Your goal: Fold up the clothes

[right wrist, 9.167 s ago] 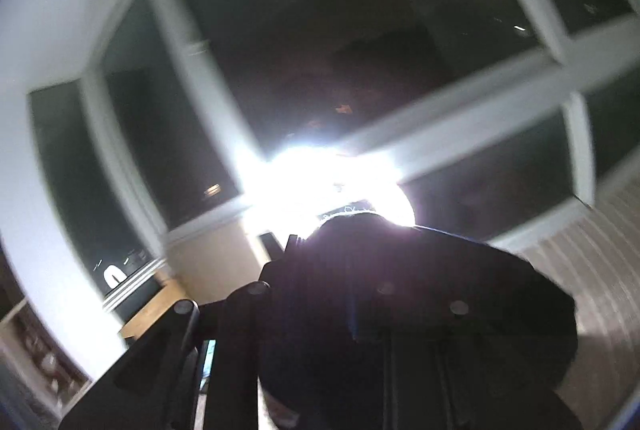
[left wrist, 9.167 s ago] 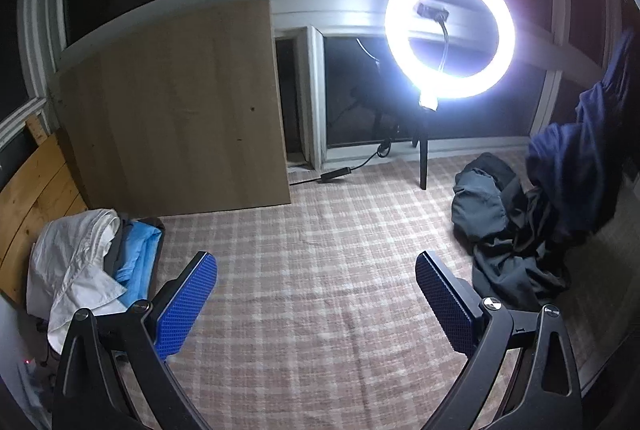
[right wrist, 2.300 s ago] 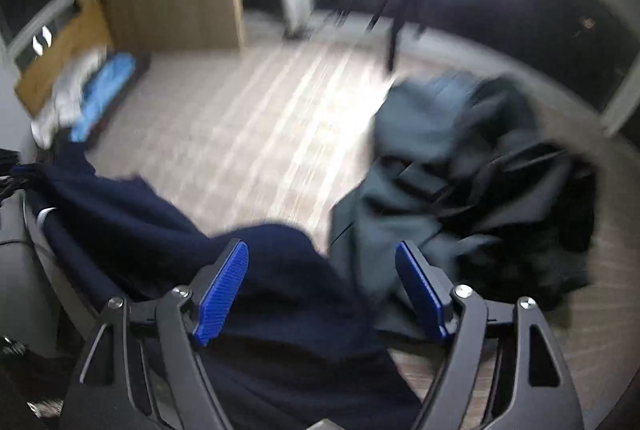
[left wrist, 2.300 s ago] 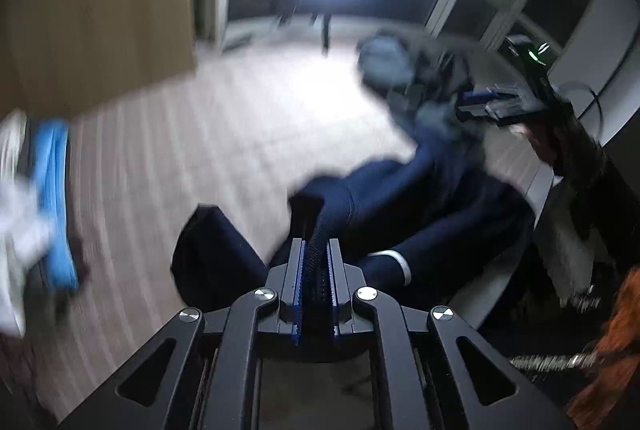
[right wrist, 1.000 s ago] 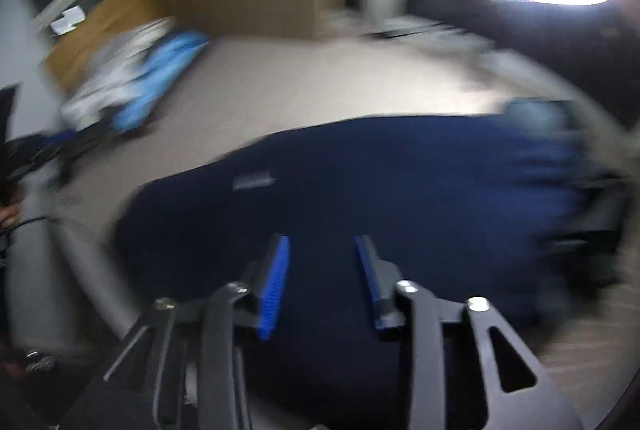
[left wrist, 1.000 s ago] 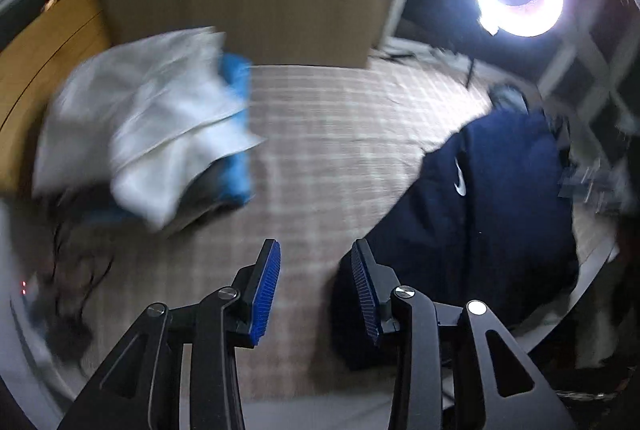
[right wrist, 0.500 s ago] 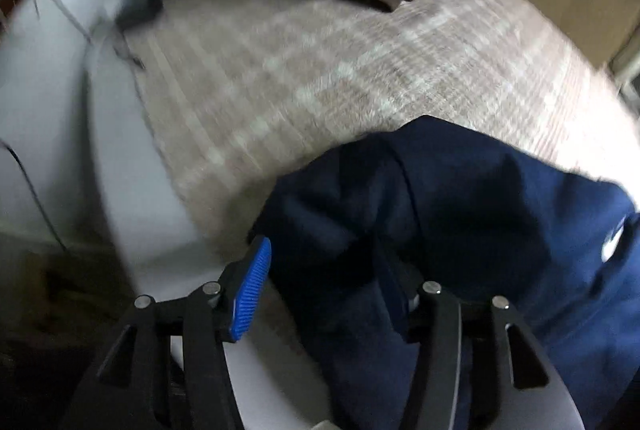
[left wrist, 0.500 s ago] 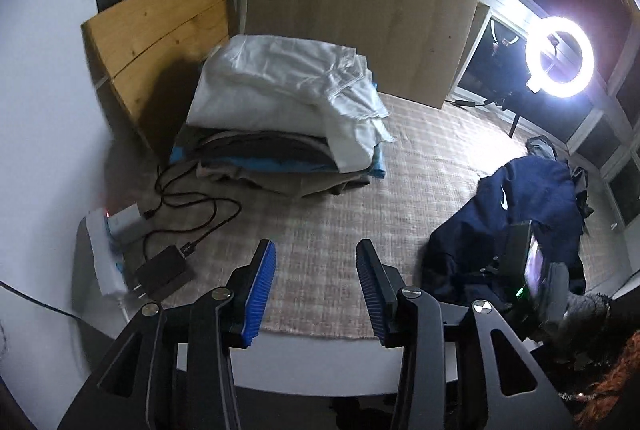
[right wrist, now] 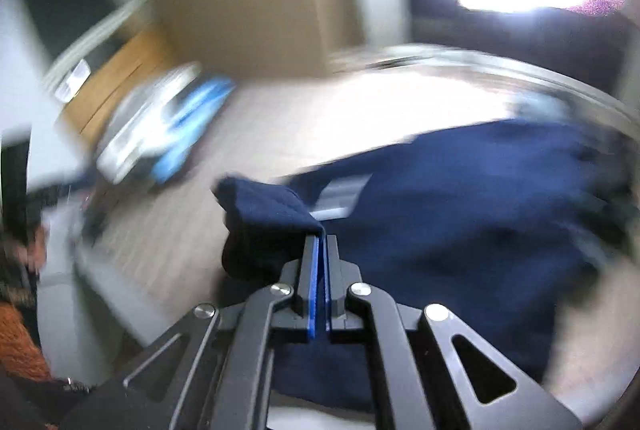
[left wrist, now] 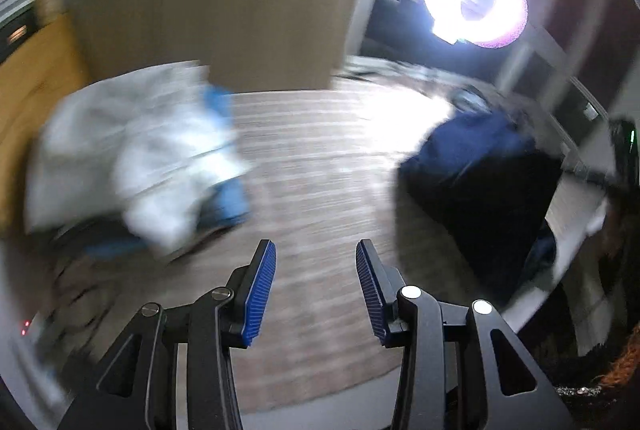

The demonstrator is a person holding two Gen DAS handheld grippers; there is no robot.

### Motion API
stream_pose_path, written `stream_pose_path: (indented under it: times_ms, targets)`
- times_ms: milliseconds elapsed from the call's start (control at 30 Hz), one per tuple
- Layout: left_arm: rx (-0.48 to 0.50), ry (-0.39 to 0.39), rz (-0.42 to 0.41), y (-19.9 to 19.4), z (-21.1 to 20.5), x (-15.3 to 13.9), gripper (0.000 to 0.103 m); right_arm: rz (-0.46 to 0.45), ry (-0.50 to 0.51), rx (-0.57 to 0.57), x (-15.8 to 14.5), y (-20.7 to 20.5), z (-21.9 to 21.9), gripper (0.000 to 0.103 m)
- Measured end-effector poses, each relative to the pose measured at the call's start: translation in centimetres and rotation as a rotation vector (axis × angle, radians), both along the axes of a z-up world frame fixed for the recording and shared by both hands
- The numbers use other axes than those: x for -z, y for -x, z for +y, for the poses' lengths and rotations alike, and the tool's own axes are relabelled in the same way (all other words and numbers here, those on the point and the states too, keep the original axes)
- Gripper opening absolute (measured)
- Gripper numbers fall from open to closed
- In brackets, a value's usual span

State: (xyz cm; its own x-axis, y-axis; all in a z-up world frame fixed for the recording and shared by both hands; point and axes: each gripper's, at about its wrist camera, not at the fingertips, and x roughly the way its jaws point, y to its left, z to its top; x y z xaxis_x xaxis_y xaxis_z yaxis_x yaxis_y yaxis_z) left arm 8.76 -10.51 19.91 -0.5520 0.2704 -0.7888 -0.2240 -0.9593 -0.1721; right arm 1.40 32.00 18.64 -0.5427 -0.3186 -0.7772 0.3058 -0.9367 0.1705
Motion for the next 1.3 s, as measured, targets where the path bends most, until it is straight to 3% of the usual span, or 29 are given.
stream_pose_path:
  times_ms: [67,200,233,267,333,367,433,500,700,800,900,967,1033,1067,1100,1167,1267,1300]
  targets:
    - [0.109,0.010,-0.012,2.6,4.8,0.6,0.040,0.019,-0.075,0.230,-1.1,0.7,8.9,0.002]
    - [0.321,0.021,-0.027,6.5,14.7,1.4,0.040,-0.055,-0.470,0.657,1.2,2.4,23.0,0.007]
    - [0.381,0.034,-0.033,7.6,17.7,1.6,0.040,-0.088,-0.466,0.689,2.1,2.4,25.4,0.007]
    - [0.419,0.045,-0.034,8.2,19.6,1.8,0.040,-0.107,-0.401,0.676,2.8,2.3,27.0,0.007]
    - [0.487,0.078,-0.035,9.9,23.8,2.3,0.040,-0.125,-0.259,0.617,3.9,2.2,28.8,0.023]
    - [0.515,0.096,-0.038,10.9,25.8,2.5,0.040,-0.131,-0.226,0.591,4.5,2.2,29.3,0.029]
    - [0.566,0.127,-0.045,13.0,29.8,3.1,0.040,-0.135,-0.260,0.547,6.0,2.8,29.8,0.038]
    - [0.604,0.140,-0.049,14.9,33.1,3.6,0.040,-0.147,-0.287,0.502,7.7,3.7,30.4,0.039]
    - [0.744,0.238,-0.048,18.6,43.3,5.4,0.042,-0.216,-0.196,0.442,12.1,5.9,34.0,0.039]
    - [0.788,0.237,-0.054,20.0,47.6,5.7,0.042,-0.205,-0.129,0.435,12.6,6.4,35.5,0.039]
    - [0.812,0.214,-0.069,21.5,50.8,6.2,0.044,-0.182,-0.132,0.398,12.7,7.8,35.9,0.039]
    - [0.841,0.293,-0.037,21.9,53.2,7.8,0.045,-0.170,-0.149,0.367,12.9,8.8,35.9,0.041]
    - [0.868,0.381,-0.011,22.0,55.1,9.6,0.037,-0.169,-0.176,0.319,13.7,10.2,35.4,0.056]
    - [0.880,0.399,-0.031,22.1,55.7,10.6,0.014,-0.167,-0.189,0.293,14.2,10.9,35.2,0.058]
    - [0.885,0.393,-0.080,22.3,55.9,11.5,0.006,-0.169,-0.204,0.271,14.7,11.6,34.9,0.058]
    - [0.880,0.375,-0.128,22.5,55.9,12.2,0.005,-0.166,-0.231,0.226,15.6,12.7,34.3,0.058]
    - [0.860,0.294,-0.128,22.8,54.6,9.9,0.005,-0.143,-0.253,0.163,16.3,13.5,33.3,0.056]
    - [0.850,0.263,-0.128,23.1,54.2,8.9,0.005,-0.148,-0.251,0.140,16.5,13.5,33.0,0.038]
